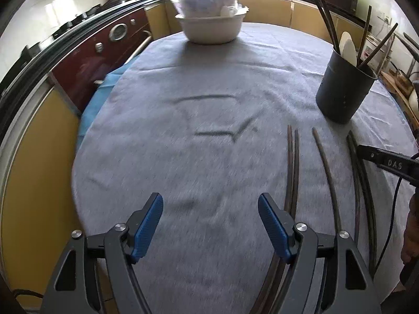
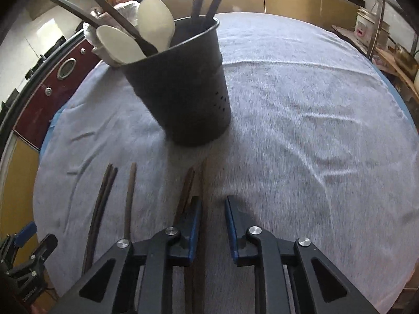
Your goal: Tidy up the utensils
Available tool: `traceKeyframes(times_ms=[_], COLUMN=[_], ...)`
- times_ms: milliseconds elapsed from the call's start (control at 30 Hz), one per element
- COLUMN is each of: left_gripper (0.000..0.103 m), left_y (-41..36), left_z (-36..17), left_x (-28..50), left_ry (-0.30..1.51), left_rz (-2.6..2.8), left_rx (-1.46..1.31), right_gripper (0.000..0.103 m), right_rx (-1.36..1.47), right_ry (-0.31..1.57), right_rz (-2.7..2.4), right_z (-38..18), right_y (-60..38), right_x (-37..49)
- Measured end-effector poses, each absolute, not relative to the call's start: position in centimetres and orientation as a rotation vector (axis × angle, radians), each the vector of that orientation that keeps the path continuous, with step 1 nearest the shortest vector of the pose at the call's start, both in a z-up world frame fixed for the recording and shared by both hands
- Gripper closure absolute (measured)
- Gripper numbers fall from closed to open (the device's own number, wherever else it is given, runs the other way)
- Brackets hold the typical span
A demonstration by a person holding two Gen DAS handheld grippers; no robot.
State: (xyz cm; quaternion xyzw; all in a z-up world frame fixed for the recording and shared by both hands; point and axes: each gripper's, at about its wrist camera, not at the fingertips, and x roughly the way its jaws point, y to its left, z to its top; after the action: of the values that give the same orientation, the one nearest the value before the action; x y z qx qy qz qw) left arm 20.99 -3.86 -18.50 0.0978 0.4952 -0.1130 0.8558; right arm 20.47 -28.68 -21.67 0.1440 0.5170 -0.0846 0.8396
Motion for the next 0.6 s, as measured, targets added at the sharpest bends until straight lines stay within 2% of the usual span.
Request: traceKeyframes(times_ms=[233, 600], left_gripper=[0.027, 0.027], left_y=[-5.6, -11.1], left_z=[-19.0, -20.0], left_x=[23.9, 24.9], left_ry=[1.075, 1.067], left_rz=[-0.321, -0.409], left_rx=[0.202, 0.303], right_gripper=[0.087, 0.087], right_rx=[0.188, 0.242], right_ry=[1.127, 1.130], right_rz=[-0.206, -0.196], right_z=[-21.7, -21.7], right_y=[-27.6, -29.9], right_x=[20.7, 17.2])
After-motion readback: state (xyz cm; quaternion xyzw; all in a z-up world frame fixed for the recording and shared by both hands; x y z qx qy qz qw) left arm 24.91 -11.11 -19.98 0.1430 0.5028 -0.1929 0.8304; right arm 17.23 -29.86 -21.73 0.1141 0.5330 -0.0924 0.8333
